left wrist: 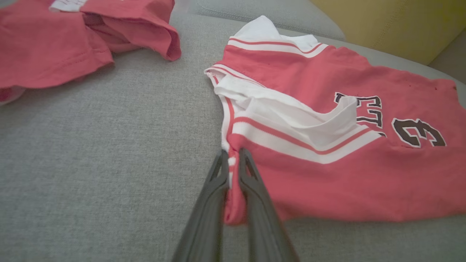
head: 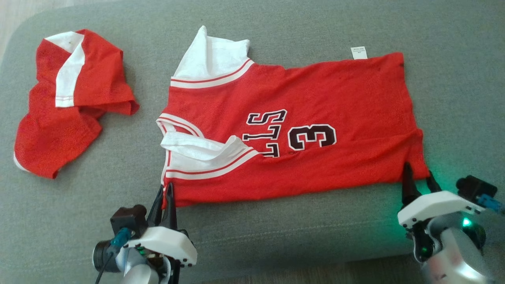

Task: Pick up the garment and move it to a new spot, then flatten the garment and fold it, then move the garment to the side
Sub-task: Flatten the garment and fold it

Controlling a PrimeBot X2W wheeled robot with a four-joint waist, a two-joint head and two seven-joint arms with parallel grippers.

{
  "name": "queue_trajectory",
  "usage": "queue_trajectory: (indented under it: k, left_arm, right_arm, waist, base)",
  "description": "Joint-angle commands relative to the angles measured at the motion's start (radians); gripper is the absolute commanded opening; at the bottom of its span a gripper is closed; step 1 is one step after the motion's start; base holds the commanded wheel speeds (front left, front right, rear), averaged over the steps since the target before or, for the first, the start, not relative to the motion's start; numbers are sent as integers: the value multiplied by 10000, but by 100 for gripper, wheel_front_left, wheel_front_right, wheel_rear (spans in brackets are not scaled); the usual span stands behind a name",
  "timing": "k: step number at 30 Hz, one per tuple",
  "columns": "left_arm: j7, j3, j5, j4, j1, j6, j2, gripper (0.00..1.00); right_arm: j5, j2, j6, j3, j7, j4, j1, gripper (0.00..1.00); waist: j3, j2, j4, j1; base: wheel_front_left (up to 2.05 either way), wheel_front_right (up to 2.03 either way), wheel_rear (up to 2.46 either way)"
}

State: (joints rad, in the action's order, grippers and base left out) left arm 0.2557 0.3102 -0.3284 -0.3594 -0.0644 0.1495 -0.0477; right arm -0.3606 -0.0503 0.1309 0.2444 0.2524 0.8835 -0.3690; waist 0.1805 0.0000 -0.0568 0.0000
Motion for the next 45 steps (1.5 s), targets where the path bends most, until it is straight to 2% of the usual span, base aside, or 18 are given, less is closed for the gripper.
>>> queue_trajectory:
  k: [1,2,3,5,8,12,19,23,28,29,30,31,32,33,36,41,45]
  left_arm:
    - [61,-323,15,291,-295,15,-26,0]
    - [61,-320,35,259,-307,7,-26,0]
    - [61,-318,56,224,-320,-4,-26,0]
    - [61,-346,106,139,-332,-31,-26,0]
    - [61,-369,218,-133,-276,-151,-26,0]
    - [61,-506,313,-410,-141,-295,-26,0]
    - [61,-783,420,-556,313,-484,-26,0]
    - [61,-533,473,-1044,677,-852,-26,0]
    - [61,-431,352,-1259,776,-1024,-26,0]
    - [61,-415,316,-1262,793,-1027,-26,0]
    - [61,-392,267,-1252,808,-1032,-26,13]
    - [61,-362,224,-1230,815,-1033,-26,24]
    - [61,-332,191,-1208,815,-1019,-26,71]
    - [61,-311,167,-1183,811,-998,-26,100]
    - [61,-379,75,-811,740,-931,-26,100]
    - [61,-845,59,564,675,-750,-26,100]
    - [61,-1336,292,2423,671,-824,-26,100]
  right_arm:
    - [-191,0,-2,-466,93,-27,-355,57]
    - [-269,0,-2,-595,93,59,-399,6]
    - [-316,0,-2,-689,93,104,-437,0]
    - [-75,-1,-2,-769,93,42,-456,0]
    - [1118,-59,-2,-637,93,-344,-264,0]
    - [1565,-28,-2,-136,93,-423,-27,0]
    - [1919,-35,-2,312,-60,-107,223,0]
    - [1941,-148,-2,329,-491,-171,444,0]
    - [1882,-181,-2,353,-789,-370,655,0]
    - [1821,-165,-2,355,-757,-447,686,44]
    - [1731,-142,-2,339,-772,-504,713,98]
    - [1646,-119,-2,275,-822,-560,735,100]
    - [1595,-102,-2,181,-859,-636,763,100]
    - [1563,-89,-2,97,-879,-727,794,100]
    - [1501,-68,-2,-66,-779,-1175,843,100]
    - [1494,-58,-2,-606,-362,-2281,917,100]
    - [1372,-141,-2,-1259,36,-3947,1220,100]
  waist:
    - [24,0,-15,0]
    - [34,0,-29,0]
    - [43,0,-43,0]
    - [46,0,-76,0]
    - [-24,0,-100,0]
    - [-231,0,-121,0]
    - [-725,0,-120,0]
    - [-1023,0,-97,0]
    - [-1163,0,-106,0]
    - [-1178,0,-110,0]
    - [-1187,0,-114,0]
    - [-1191,0,-117,0]
    - [-1190,0,-120,0]
    - [-1183,0,-122,0]
    - [-1112,0,-123,0]
    - [-1001,0,-108,0]
    - [-923,0,-93,0]
  base:
    - [0,0,0]
    - [0,0,0]
    - [0,0,0]
    - [0,0,0]
    - [0,0,0]
    - [0,0,0]
    - [0,0,0]
    - [0,0,0]
    - [0,0,0]
    - [0,0,0]
    - [0,0,0]
    - [0,0,0]
    - [0,0,0]
    - [0,0,0]
    - [0,0,0]
    - [0,0,0]
    - [0,0,0]
